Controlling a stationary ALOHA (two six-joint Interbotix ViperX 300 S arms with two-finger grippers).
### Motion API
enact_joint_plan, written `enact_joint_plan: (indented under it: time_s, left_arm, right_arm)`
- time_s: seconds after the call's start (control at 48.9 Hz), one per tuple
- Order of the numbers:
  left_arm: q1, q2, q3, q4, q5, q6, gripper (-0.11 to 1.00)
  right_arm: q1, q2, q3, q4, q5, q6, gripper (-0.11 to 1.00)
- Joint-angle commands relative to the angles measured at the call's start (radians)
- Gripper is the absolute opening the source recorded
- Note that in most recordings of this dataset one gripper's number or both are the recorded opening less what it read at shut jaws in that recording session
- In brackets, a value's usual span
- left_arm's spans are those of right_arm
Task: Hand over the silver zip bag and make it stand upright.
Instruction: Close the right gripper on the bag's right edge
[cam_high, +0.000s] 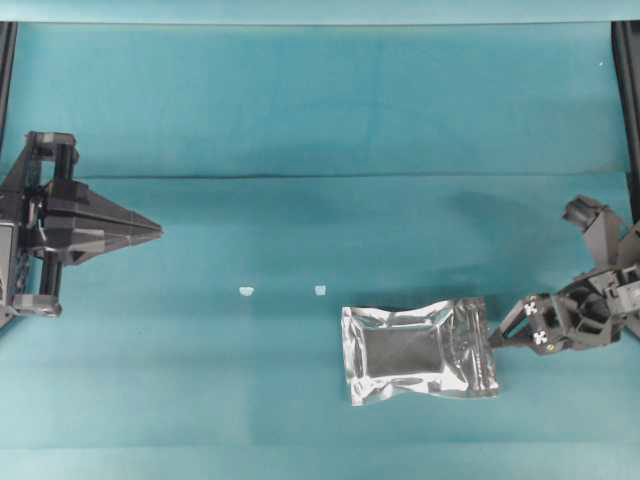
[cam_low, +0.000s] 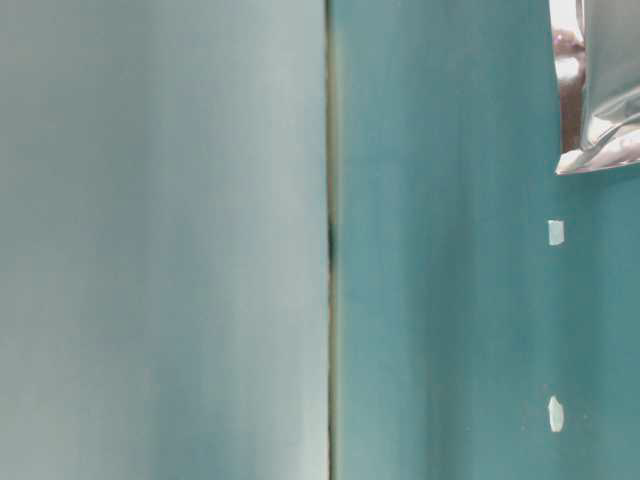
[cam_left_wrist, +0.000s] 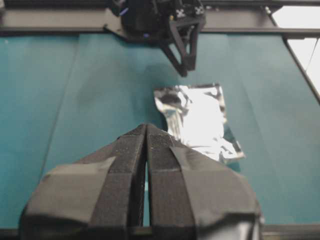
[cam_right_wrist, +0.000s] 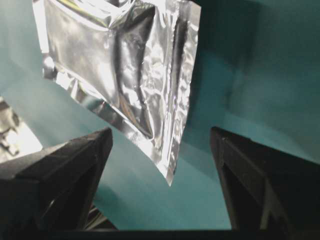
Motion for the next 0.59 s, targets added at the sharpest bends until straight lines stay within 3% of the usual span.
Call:
enact_joint_plan:
  time_s: [0.0,0.573]
  left_arm:
    - [-0.002,0.002,-0.018,0.003,-0.005,0.000,0.00]
    - [-0.002,0.002,-0.018,0.003,0.000,-0.005,0.00]
  right_arm:
    - [0.014,0.037,-0.006,0.008,-0.040,0.009,0.89]
    - [0.021,0.175,0.020,0.041,-0.235,-0.003,0.89]
